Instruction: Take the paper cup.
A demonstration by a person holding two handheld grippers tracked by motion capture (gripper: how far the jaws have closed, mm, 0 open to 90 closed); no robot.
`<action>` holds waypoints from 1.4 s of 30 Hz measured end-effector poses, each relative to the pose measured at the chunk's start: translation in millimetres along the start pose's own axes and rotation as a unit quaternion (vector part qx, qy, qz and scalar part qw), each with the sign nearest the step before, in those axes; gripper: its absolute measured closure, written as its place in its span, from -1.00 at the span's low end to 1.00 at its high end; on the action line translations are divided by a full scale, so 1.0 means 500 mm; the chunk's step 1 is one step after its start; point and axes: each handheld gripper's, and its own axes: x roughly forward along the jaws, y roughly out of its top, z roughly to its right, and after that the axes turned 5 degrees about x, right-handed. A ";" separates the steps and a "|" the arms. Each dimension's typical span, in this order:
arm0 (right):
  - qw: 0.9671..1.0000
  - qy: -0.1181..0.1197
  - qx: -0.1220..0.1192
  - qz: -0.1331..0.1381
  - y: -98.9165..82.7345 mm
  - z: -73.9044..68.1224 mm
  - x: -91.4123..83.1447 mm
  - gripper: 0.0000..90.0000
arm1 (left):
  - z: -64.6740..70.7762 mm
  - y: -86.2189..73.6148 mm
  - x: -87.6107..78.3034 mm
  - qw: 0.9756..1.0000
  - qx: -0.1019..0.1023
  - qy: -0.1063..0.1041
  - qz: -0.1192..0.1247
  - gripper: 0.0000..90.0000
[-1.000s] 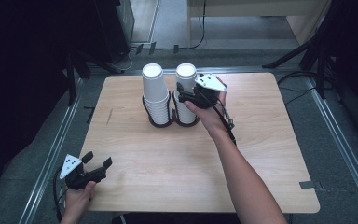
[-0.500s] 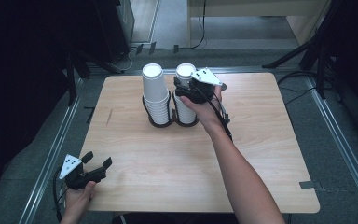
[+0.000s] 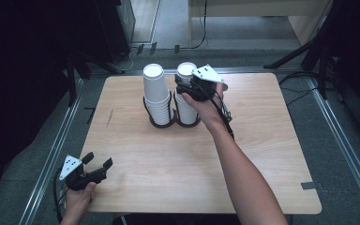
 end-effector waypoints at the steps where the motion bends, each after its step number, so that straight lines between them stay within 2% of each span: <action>1: 1.000 0.000 0.000 0.000 0.000 0.000 0.000 -0.46 | 0.000 0.000 0.000 1.000 0.000 0.000 0.000 -0.71; 8: 1.000 0.002 -0.009 0.017 0.028 -0.004 -0.006 -0.46 | 0.002 0.000 0.000 1.000 0.006 -0.005 -0.001 -0.71; 13: 0.999 0.011 -0.011 0.043 0.051 0.001 -0.014 -0.46 | 0.002 0.000 -0.001 1.000 0.005 -0.005 0.000 -0.71; 21: 0.998 0.011 -0.015 0.068 0.088 -0.005 -0.030 -0.46 | 0.002 0.000 0.000 1.000 0.006 -0.002 -0.001 -0.71; 25: 0.997 0.016 -0.021 0.076 0.106 -0.006 -0.040 -0.46 | 0.002 0.000 -0.001 1.000 0.004 -0.001 0.002 -0.71; 29: 0.996 0.026 -0.025 0.086 0.126 -0.008 -0.053 -0.46 | -0.001 0.001 -0.003 1.000 0.001 -0.009 0.005 -0.71; 33: 0.994 0.036 -0.027 0.095 0.140 -0.008 -0.070 -0.45 | 0.003 0.002 -0.003 1.000 0.010 -0.013 0.003 -0.74; 37: 0.994 0.045 -0.028 0.095 0.153 -0.004 -0.090 -0.45 | 0.003 0.004 -0.006 1.000 0.017 -0.020 0.004 -0.77; 42: 0.993 0.056 -0.039 0.096 0.164 0.000 -0.113 -0.46 | -0.001 0.007 -0.008 1.000 0.014 -0.023 0.004 -0.77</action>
